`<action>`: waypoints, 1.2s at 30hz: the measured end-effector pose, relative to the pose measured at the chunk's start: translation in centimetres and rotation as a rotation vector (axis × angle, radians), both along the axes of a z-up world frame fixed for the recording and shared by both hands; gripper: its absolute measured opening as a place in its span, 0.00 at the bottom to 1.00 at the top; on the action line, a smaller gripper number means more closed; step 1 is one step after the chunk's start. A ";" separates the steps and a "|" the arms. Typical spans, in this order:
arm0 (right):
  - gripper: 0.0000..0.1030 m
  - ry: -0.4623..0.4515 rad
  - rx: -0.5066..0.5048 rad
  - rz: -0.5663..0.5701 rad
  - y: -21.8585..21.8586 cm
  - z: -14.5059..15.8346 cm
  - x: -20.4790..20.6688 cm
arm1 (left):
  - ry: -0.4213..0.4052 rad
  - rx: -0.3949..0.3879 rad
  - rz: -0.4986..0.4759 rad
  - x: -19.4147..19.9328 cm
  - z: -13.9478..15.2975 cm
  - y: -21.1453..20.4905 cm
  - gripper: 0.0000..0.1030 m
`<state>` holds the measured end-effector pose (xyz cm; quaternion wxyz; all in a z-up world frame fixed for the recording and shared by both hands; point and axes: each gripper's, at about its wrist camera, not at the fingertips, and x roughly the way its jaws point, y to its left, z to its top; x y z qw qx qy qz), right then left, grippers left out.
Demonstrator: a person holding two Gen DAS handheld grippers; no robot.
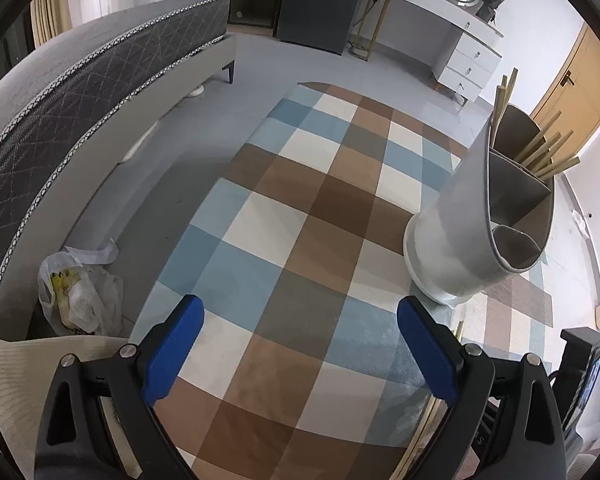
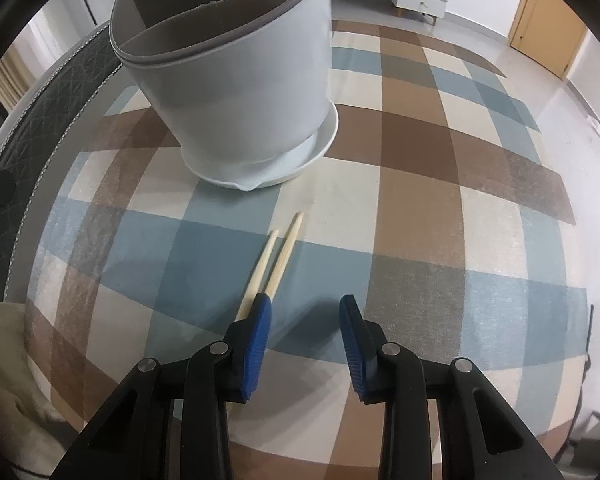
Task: Organize utensils
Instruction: 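Close the right tool on one chopstick while the left tool grasps the other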
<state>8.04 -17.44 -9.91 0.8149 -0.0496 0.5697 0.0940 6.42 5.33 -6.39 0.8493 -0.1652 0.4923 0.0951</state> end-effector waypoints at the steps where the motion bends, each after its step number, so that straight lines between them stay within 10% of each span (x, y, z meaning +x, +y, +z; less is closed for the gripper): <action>1: 0.33 -0.003 0.001 0.003 0.1 0.1 0.1 | 0.000 -0.004 0.002 0.0 0.0 0.1 0.92; 22: 0.30 -0.023 -0.084 0.077 2.1 -0.4 3.8 | 0.019 -0.100 0.074 0.1 -0.2 2.7 0.92; 25: 0.29 -0.050 -0.051 0.073 2.1 -0.5 3.9 | 0.008 -0.085 0.057 0.1 -0.1 2.5 0.92; 27: 0.07 -0.062 -0.040 0.077 1.9 -0.5 3.7 | -0.008 -0.069 0.039 -0.1 0.0 2.2 0.92; 36: 0.03 -0.099 0.199 -0.051 -3.8 2.0 2.3 | -0.025 -0.047 -0.175 -0.6 -0.9 -1.7 0.92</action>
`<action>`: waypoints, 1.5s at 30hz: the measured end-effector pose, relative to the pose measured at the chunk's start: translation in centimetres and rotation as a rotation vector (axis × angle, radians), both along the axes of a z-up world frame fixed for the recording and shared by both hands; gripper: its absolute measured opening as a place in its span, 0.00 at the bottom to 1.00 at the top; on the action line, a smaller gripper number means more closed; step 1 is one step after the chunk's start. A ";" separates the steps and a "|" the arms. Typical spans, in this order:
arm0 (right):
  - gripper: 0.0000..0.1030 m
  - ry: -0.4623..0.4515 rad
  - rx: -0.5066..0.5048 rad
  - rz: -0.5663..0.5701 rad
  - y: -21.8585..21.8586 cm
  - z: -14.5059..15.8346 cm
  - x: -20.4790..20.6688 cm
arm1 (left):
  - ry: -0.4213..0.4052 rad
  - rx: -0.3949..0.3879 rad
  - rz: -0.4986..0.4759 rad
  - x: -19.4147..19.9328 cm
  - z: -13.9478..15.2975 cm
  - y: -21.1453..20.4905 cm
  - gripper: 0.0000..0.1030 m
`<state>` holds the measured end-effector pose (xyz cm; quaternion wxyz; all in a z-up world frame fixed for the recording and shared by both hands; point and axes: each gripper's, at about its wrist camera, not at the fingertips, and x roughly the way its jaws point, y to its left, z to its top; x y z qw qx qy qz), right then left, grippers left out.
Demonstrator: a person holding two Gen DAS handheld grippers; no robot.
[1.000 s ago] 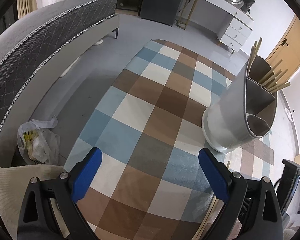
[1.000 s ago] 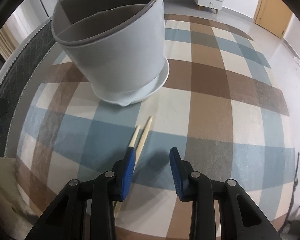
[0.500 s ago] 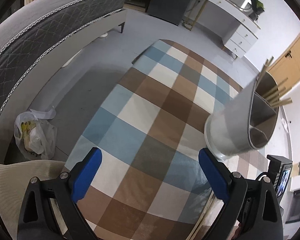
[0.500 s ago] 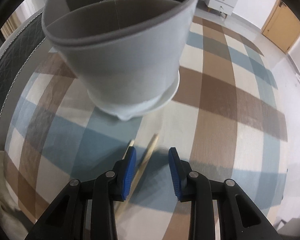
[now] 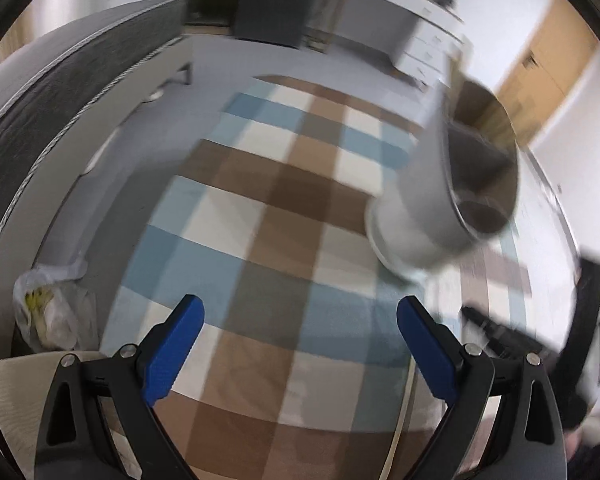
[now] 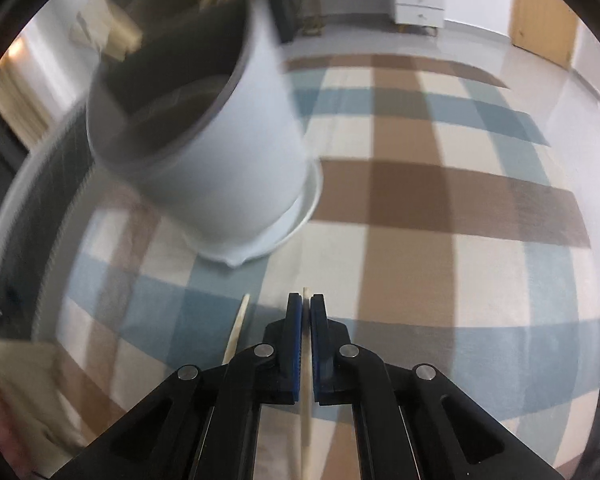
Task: Organize utensils
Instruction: 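Close the right tool on one chopstick while the left tool grasps the other, then raise both held chopsticks up over the white holder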
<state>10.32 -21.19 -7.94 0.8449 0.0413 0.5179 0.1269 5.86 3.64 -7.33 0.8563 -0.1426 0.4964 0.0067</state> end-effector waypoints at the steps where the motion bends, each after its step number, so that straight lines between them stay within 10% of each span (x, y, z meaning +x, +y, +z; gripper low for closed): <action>1: 0.03 -0.013 0.030 -0.014 -0.7 0.5 -0.1 | 0.012 0.010 -0.034 -0.1 -0.3 -0.8 0.92; 9: 0.03 -0.037 0.292 -0.155 -6.4 2.8 -1.3 | 0.016 0.104 -0.238 -1.1 -0.5 -6.9 0.91; 21: 0.03 -0.070 0.388 -0.306 -11.1 3.2 -1.6 | 0.116 0.215 -0.337 1.5 -3.5 -12.5 0.84; 39: 0.03 -0.098 0.450 -0.427 -13.7 2.9 -1.7 | 0.222 0.240 -0.425 3.8 -5.2 -15.8 0.06; 45: 0.03 -0.121 0.440 -0.447 -14.3 3.4 -2.0 | 0.202 0.259 -0.432 3.3 -4.8 -16.6 0.01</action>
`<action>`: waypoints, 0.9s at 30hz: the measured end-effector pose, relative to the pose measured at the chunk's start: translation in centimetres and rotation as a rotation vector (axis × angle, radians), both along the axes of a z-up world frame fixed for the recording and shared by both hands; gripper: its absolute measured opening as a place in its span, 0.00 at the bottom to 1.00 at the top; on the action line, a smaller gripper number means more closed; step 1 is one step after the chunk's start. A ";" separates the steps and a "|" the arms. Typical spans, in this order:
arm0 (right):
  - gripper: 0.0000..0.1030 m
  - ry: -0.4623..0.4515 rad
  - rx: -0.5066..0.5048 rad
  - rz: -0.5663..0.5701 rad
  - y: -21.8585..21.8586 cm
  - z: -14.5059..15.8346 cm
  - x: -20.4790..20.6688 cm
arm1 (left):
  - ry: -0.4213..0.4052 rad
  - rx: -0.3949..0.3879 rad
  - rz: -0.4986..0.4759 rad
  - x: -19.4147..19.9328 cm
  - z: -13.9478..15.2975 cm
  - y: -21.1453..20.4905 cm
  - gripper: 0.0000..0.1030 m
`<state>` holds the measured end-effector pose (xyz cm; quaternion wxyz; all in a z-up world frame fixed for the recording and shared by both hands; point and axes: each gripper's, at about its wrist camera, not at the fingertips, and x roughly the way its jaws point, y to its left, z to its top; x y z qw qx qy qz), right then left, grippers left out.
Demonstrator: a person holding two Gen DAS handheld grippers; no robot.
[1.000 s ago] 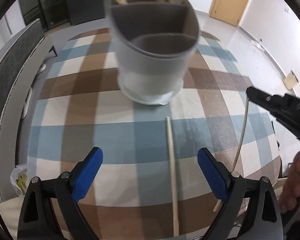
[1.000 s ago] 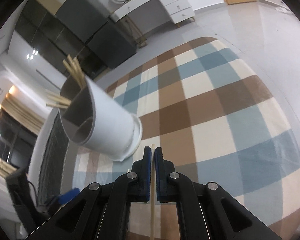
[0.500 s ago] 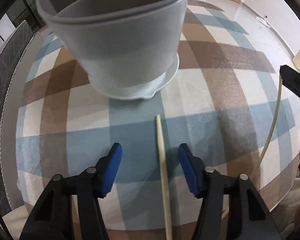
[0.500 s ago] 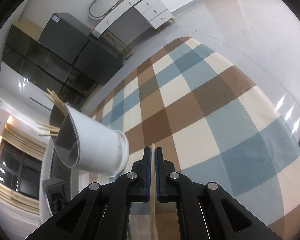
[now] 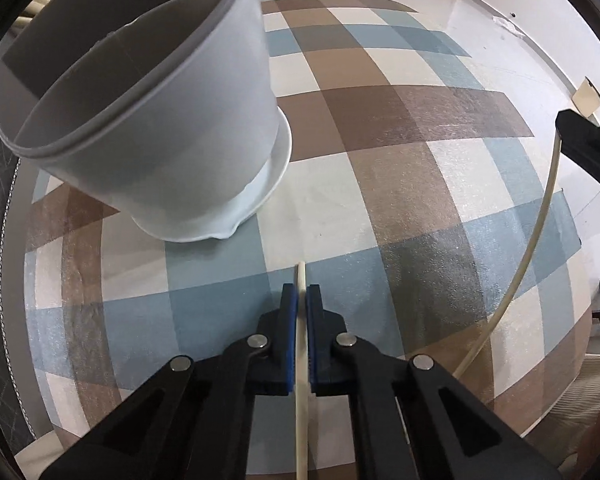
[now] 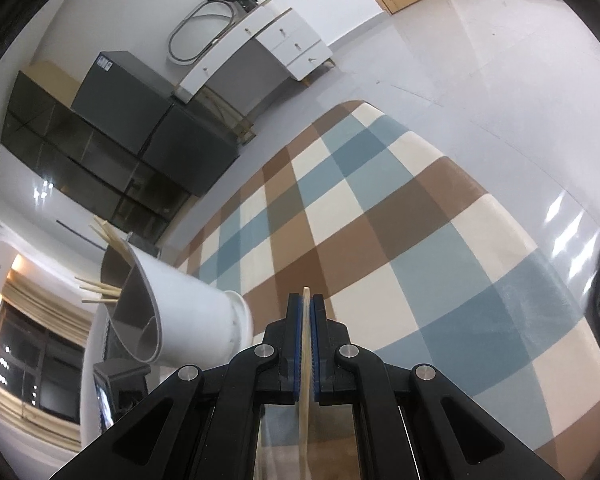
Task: Organize utensils
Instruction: 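Raise both held chopsticks up over the white holder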
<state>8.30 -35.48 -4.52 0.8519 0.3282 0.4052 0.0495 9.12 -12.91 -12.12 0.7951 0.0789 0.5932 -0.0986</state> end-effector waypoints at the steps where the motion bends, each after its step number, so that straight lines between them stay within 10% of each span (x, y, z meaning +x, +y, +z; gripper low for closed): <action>1: 0.03 -0.011 -0.007 0.007 0.2 0.3 -0.1 | 0.002 -0.009 0.004 -0.1 0.0 -0.3 0.01; 27: 0.03 -0.287 -0.316 0.213 9.6 7.1 -7.4 | -0.370 -0.298 0.108 -7.8 11.0 7.6 0.00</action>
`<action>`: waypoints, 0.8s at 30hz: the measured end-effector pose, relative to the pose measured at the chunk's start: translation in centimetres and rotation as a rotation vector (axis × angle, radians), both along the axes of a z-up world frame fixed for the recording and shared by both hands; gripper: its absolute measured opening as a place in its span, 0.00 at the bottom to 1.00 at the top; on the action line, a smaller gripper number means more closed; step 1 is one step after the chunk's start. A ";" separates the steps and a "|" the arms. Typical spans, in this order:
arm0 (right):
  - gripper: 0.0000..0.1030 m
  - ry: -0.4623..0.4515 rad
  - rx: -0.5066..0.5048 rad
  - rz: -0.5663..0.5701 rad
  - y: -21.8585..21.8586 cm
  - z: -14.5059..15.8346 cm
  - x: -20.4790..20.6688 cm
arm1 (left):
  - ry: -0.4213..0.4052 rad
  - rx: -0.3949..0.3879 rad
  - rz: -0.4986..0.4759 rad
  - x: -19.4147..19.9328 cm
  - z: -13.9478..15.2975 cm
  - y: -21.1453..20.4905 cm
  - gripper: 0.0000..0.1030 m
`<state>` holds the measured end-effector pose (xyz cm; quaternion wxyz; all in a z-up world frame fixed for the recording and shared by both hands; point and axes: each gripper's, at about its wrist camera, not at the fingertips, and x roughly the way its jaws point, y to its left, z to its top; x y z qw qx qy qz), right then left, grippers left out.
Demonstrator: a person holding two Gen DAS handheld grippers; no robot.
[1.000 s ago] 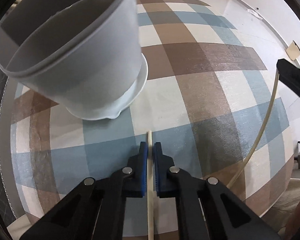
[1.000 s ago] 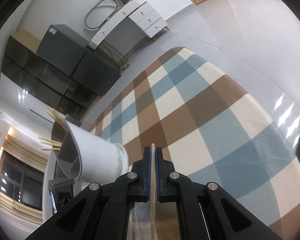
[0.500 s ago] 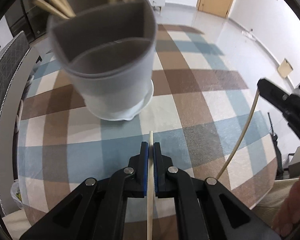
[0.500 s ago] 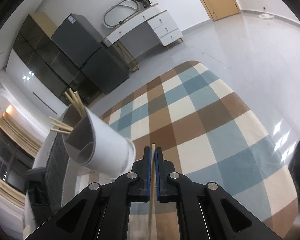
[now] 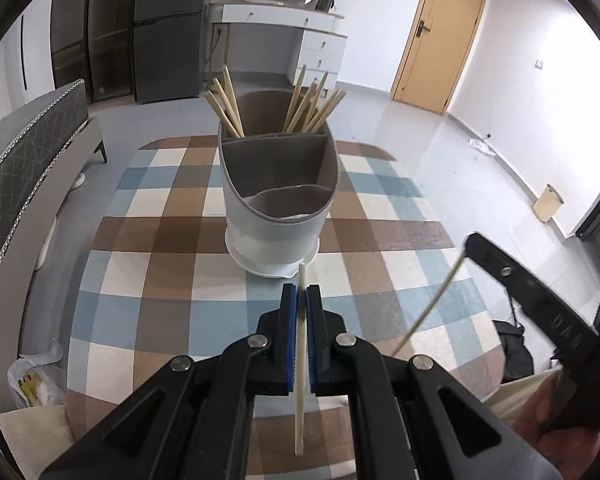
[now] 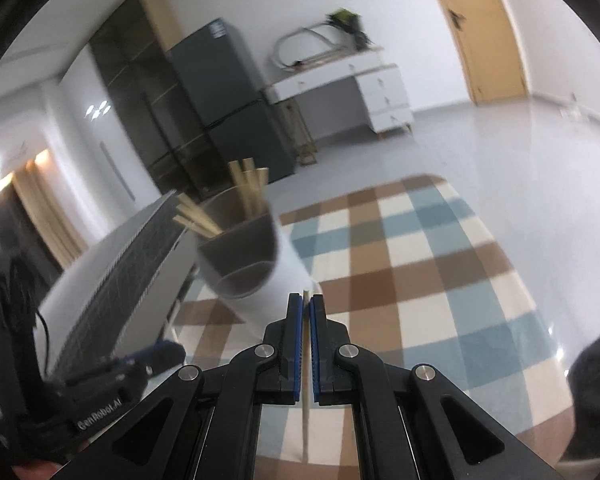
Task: Organize utensils
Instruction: 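Raise both held chopsticks up over the white holder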
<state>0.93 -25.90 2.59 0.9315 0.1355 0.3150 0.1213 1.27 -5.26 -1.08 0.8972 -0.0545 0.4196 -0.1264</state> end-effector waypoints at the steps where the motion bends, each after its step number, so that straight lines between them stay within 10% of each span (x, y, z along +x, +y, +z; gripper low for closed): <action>1: 0.03 -0.009 -0.015 0.015 0.6 0.2 -0.3 | -0.007 -0.005 0.001 -0.1 0.1 0.4 0.00; 24: 0.03 -0.064 -0.101 0.006 2.9 1.6 -1.8 | -0.069 -0.004 -0.061 -1.2 2.7 2.1 0.00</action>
